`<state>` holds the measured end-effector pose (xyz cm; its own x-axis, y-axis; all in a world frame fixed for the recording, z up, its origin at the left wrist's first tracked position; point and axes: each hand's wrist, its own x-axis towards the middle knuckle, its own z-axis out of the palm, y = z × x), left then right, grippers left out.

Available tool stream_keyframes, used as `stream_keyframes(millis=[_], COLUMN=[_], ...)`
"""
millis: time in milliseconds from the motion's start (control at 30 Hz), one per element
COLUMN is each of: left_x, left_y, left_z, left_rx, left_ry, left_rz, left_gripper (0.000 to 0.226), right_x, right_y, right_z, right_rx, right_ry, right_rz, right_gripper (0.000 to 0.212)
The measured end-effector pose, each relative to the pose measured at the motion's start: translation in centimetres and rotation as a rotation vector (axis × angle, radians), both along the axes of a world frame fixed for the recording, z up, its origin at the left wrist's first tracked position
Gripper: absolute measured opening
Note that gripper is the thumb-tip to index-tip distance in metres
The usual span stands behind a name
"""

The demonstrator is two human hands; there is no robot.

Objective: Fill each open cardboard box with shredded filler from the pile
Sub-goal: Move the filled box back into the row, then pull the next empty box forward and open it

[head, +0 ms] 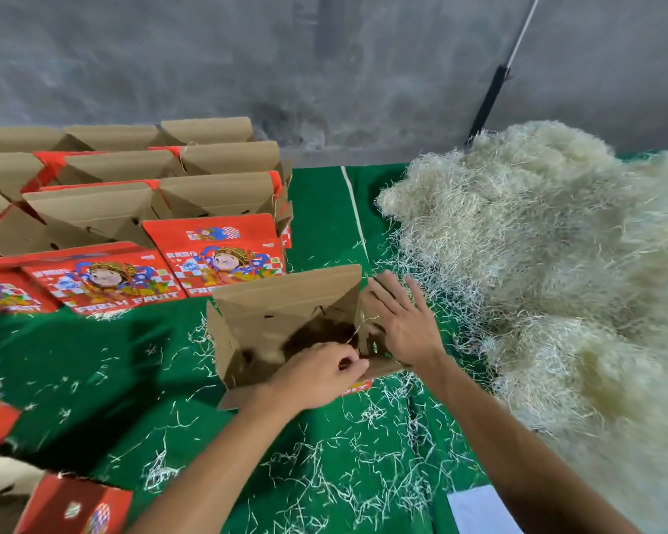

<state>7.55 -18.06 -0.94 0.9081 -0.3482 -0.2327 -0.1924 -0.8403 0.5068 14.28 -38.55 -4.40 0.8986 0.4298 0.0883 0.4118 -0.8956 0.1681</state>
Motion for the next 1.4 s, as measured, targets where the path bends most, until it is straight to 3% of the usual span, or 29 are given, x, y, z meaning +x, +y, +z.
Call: stream_keyframes(millis=[133, 233, 433, 500, 667, 767, 967, 1067, 1233, 1400], left_x=[-2.2, -2.8, -0.7, -0.2, 1.3, 2.0, 2.0, 2.2, 3.3, 4.3], left_y=[-0.3, -0.7, -1.0, -1.1, -1.2, -1.2, -0.9, -2.9, -10.0, -20.2], left_z=[-3.8, -5.7, -5.7, -5.7, -6.1, -6.2, -6.5, -5.6, -2.4, -1.7], left_rx=[0.062, 0.177, 0.119, 0.135, 0.382, 0.401, 0.309, 0.267, 0.185, -0.133], left_ry=[-0.025, -0.134, -0.193, -0.187, -0.287, -0.283, -0.272, -0.315, -0.46, -0.193], left_rz=[-0.059, -0.073, -0.122, -0.12, -0.198, -0.185, -0.192, -0.153, -0.115, -0.205], left_gripper=[0.063, 0.071, 0.057, 0.056, 0.021, 0.012, 0.02, 0.044, 0.047, 0.06], right_x=[0.1, -0.2, -0.7, -0.7, -1.0, -1.1, -2.5, -3.1, -4.2, -6.5], right_y=[0.9, 1.1, 2.8, 3.7, 4.3, 4.6, 4.4, 2.2, -4.1, -12.3], right_z=[-2.3, -3.3, -3.2, -3.2, -3.5, -3.4, -2.2, -0.7, 2.2, 3.3], right_rx=[0.233, 0.668, 1.146, 1.271, 1.379, 1.393, 1.391, 1.363, 1.325, 1.288], right_ry=[0.203, 0.466, 0.57, 0.547, 0.536, 0.52, 0.576, 0.614, 0.401, 0.211], right_rz=[-0.225, -0.211, -0.363, -0.434, -0.485, -0.549, -0.634, -0.587, -0.589, -0.702], right_gripper=[0.069, 0.059, 0.034, 0.036, 0.033, 0.032, 0.027, 0.032, 0.047, 0.052])
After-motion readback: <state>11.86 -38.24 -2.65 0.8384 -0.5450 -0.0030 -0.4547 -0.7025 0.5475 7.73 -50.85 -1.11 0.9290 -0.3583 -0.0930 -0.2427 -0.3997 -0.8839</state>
